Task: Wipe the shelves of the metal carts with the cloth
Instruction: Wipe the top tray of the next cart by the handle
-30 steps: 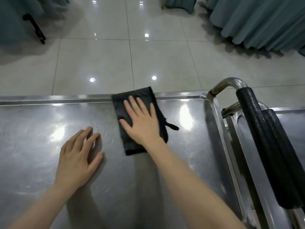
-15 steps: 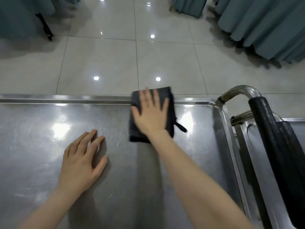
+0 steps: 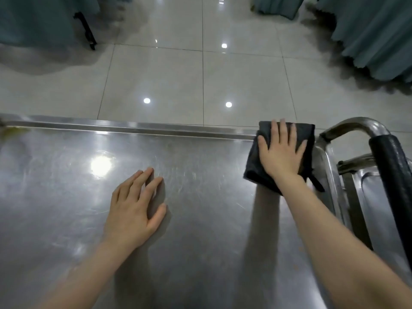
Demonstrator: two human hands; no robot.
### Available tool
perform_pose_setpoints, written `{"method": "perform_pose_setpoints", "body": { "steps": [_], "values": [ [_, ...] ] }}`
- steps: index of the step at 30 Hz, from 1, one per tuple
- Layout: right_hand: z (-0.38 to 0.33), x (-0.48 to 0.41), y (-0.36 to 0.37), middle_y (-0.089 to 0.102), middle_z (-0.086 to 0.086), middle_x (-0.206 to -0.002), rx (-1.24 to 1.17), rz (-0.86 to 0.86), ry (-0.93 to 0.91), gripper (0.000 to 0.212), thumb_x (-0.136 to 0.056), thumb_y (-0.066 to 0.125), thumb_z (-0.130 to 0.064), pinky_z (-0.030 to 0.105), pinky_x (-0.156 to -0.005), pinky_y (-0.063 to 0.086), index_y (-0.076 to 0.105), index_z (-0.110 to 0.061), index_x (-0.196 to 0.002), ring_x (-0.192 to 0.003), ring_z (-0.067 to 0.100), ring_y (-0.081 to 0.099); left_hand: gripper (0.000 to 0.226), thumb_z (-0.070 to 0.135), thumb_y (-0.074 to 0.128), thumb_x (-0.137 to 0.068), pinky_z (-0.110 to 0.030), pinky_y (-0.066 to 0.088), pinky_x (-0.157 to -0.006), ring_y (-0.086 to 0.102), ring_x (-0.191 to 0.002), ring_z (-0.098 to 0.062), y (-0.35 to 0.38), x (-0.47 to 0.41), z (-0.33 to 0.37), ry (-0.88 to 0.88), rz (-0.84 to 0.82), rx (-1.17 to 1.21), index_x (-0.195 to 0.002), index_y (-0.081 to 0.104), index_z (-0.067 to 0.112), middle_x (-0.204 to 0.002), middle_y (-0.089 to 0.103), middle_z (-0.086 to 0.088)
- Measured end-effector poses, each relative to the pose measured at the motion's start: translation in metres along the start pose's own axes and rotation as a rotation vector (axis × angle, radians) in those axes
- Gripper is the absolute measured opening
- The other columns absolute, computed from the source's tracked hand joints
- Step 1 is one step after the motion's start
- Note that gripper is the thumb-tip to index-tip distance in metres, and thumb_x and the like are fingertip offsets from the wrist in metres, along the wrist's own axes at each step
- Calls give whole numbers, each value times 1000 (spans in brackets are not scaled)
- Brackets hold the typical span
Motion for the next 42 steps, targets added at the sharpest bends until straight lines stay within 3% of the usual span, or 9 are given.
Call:
{"method": "perform_pose_setpoints", "body": {
  "steps": [7, 12, 16, 20, 27, 30, 36, 39, 42],
  "values": [
    [-251, 65, 33, 7, -5, -164, 15, -69, -627, 64, -98, 18, -58, 57, -118, -4, 11, -31, -156, -151, 21, 1, 63, 48, 48, -85, -36, 25, -115, 33, -140, -18, -13, -1, -1, -34, 32, 182, -141, 47, 18, -152, 38, 1],
    [-152, 46, 21, 4, -10, -164, 38, -9, -393, 64, -98, 20, -60, 52, -120, -1, 7, -36, -156, -151, 15, 1, 47, 37, 49, -88, -36, 33, -113, 38, -136, -17, -29, 1, -16, 23, 59, 358, -128, 58, 13, -143, 46, 0],
    [-64, 46, 9, -7, -8, -164, 25, -46, -63, 67, -96, 10, -62, 60, -118, 3, -1, -33, -156, -150, 17, -9, 50, 40, 44, -91, -39, 25, -115, 35, -140, -23, -49, 15, -83, 53, 56, 78, -132, 56, 15, -146, 47, -2],
    [-143, 56, 20, -6, -7, -164, 32, -10, -68, 65, -98, 14, -57, 62, -117, 0, 0, -31, -157, -150, 20, -9, 57, 48, 39, -92, -47, 25, -116, 33, -142, -26, -60, 29, -154, -46, 10, -6, -139, 51, 17, -151, 41, -2],
    [-394, 86, 54, 6, -7, -164, 6, -107, -634, 64, -98, 15, -58, 58, -117, -8, 9, -32, -156, -151, 23, 1, 55, 47, 42, -92, -44, 21, -118, 29, -144, -18, -55, 32, -165, -48, 50, 90, -139, 49, 19, -153, 37, 3],
    [-354, 73, 46, 7, -9, -164, 39, -77, -631, 64, -98, 19, -62, 52, -119, -4, 10, -36, -156, -151, 18, 6, 52, 44, 45, -92, -40, 22, -118, 34, -141, -19, -64, 31, -168, 4, 45, 157, -134, 54, 16, -151, 40, 1],
    [-199, 50, 21, 7, -8, -164, 26, -67, -125, 76, -89, 6, -68, 61, -117, 3, 11, -31, -156, -150, 20, 2, 58, 51, 40, -93, -49, 20, -119, 30, -144, -20, -81, 60, -227, -72, -16, 2, -141, 50, 20, -155, 36, 1],
    [-257, 60, 29, 6, -8, -164, 7, -70, -131, 69, -96, 12, -60, 62, -117, 2, 11, -28, -157, -150, 22, -1, 58, 53, 49, -87, -47, 22, -118, 34, -142, -22, -80, 59, -229, -94, -11, 9, -136, 55, 21, -153, 40, 0],
    [-383, 82, 50, 3, -8, -164, 41, -53, -408, 65, -99, 16, -57, 59, -118, -2, 5, -29, -157, -151, 22, -2, 57, 52, 53, -85, -47, 24, -117, 35, -141, -21, -82, 57, -231, -103, 15, 33, -133, 57, 23, -151, 41, 2]
  ]
}}
Point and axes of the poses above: each hand's wrist, its own x-axis away from the middle knuckle, its own y-axis out of the palm, z = x × y, the point moved 6 cm from there along -x, towards the middle knuckle
